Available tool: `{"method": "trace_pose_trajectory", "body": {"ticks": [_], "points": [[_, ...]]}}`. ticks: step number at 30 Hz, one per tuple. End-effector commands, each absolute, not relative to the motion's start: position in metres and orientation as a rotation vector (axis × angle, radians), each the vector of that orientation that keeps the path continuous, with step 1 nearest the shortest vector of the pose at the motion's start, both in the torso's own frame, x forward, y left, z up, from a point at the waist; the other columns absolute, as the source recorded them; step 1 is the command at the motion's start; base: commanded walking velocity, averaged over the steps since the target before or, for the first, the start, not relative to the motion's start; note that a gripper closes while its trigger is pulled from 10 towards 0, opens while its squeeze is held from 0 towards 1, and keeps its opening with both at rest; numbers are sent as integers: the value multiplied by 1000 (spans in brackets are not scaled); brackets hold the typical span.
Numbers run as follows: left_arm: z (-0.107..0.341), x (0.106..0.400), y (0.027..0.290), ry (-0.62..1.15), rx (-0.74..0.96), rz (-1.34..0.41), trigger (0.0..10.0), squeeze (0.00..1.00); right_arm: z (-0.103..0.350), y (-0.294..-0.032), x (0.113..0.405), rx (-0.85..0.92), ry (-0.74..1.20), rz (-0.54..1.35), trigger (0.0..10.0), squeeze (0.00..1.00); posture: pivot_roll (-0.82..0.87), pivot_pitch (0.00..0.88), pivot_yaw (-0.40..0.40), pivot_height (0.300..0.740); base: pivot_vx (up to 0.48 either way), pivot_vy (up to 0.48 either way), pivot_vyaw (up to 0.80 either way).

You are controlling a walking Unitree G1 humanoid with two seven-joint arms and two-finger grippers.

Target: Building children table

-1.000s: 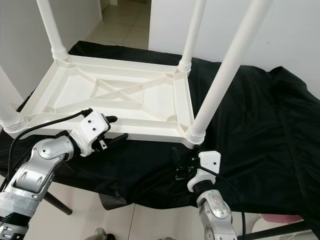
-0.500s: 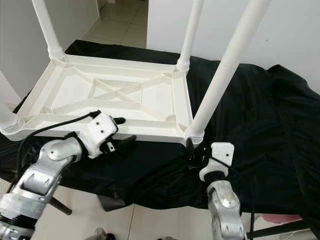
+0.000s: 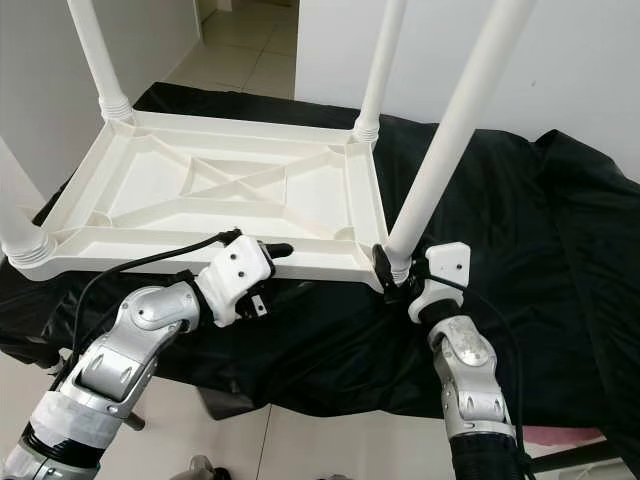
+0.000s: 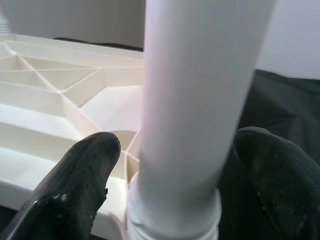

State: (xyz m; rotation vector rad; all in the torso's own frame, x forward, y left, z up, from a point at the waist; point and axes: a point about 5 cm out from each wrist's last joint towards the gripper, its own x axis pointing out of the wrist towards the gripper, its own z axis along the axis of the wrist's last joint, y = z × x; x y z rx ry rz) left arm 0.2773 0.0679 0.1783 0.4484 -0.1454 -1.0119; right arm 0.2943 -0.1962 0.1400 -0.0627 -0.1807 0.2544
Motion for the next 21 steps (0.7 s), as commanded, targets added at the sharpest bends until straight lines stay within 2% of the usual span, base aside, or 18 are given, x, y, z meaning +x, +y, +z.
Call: {"method": "trace_pose_trajectory", "body": {"ticks": [1,3,10,14,21], "points": [[178,277,65,-144,456,-987,10000,0,135,-198,295,-79,-159,273,10000,0,4,59,-63,740,0,0,0],[179,278,64,-150,468,-995,10000,0,140,-195,308,-96,-162,315,10000,0,4,49,-65,740,0,0,0],[181,280,61,-161,477,-999,10000,0,143,-190,325,-101,-138,420,10000,0,-1,35,-70,740,0,0,0],[181,279,58,-163,477,-1010,10000,0,134,-185,321,-113,-68,578,10000,0,-3,35,-77,740,0,0,0],[177,274,58,-149,479,-1022,10000,0,130,-186,311,-95,-56,636,10000,0,-3,53,-79,740,0,0,0]]}}
